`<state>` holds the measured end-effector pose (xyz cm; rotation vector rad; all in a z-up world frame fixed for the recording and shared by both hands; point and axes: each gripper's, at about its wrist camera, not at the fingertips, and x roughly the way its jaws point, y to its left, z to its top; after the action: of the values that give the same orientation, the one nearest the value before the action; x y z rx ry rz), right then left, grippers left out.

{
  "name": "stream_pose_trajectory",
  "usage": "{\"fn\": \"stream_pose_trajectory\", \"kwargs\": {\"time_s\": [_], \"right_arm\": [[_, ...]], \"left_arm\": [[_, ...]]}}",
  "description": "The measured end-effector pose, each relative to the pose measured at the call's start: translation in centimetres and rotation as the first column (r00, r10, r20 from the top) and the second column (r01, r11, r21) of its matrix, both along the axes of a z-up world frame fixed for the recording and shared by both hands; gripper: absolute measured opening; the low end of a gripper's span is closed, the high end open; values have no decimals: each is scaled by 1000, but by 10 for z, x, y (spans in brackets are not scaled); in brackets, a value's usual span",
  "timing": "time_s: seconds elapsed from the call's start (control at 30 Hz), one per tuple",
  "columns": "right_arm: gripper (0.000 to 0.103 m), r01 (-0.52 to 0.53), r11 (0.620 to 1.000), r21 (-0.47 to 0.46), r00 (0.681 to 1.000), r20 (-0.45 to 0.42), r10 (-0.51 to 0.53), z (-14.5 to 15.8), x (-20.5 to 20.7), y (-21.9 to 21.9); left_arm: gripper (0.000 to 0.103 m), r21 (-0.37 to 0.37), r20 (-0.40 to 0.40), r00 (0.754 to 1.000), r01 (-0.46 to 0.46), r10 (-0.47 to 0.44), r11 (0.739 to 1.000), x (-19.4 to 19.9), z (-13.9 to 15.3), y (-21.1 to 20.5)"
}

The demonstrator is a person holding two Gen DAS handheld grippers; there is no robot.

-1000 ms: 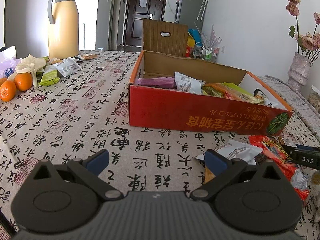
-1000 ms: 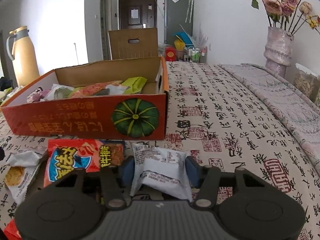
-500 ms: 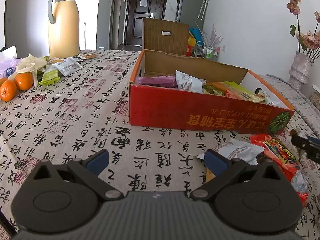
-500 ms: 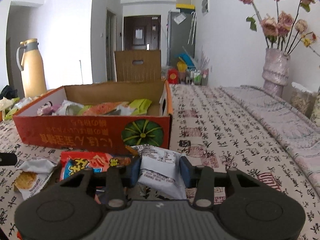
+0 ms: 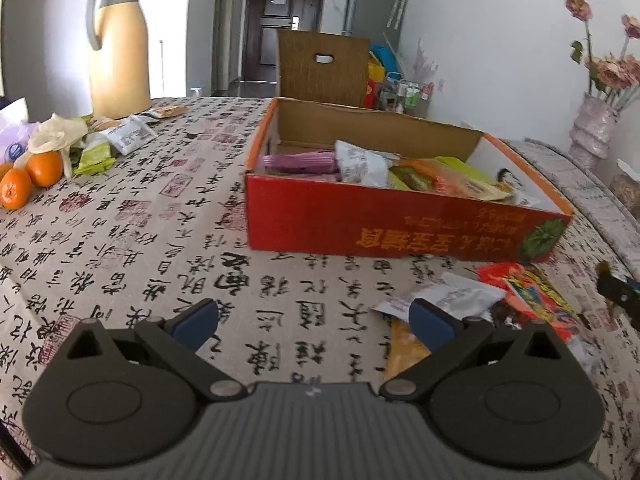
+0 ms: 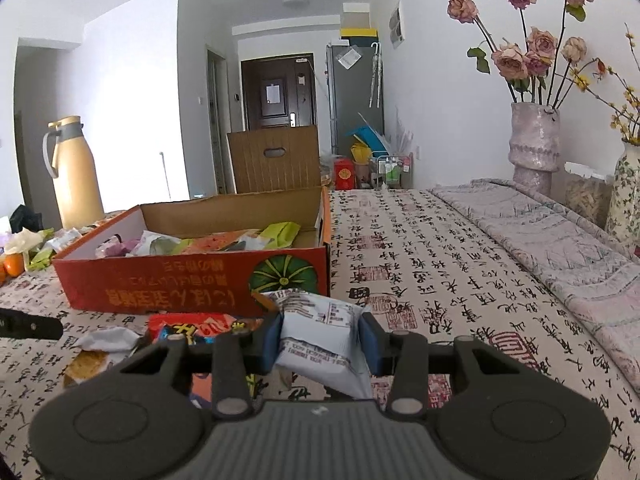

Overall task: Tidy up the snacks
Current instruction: 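Lift the white packet with the right gripper while the left gripper grasps the cracker packet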

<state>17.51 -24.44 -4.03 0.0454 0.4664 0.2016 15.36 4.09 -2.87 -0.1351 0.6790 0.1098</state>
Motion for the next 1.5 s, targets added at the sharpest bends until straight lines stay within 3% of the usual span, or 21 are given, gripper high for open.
{"fn": "stream_pose_trajectory", "kwargs": {"time_s": [0.43,0.73,0.93,1.1,1.5], "right_arm": [[41,-31,998,60,1000,4,31,-7,-4,-8],[41,-65,991,120,998,4,65,-8,-4,-15],[42,-76,987,142,997,6,76,-8,-4,-16],[42,-79,986,147,997,9,78,-9,-5,-16],[42,-76,986,148,997,20,74,-9,-7,-17]], "left_arm": [[103,59,-64,992,112,-108,992,8,-7,-60],[103,88,-122,990,87,-76,992,25,-18,-80],[71,72,-132,987,106,-96,992,28,-22,-87],[51,88,-116,989,107,-97,990,25,-21,-89],[49,103,-79,993,97,-89,990,11,-16,-81]]}}
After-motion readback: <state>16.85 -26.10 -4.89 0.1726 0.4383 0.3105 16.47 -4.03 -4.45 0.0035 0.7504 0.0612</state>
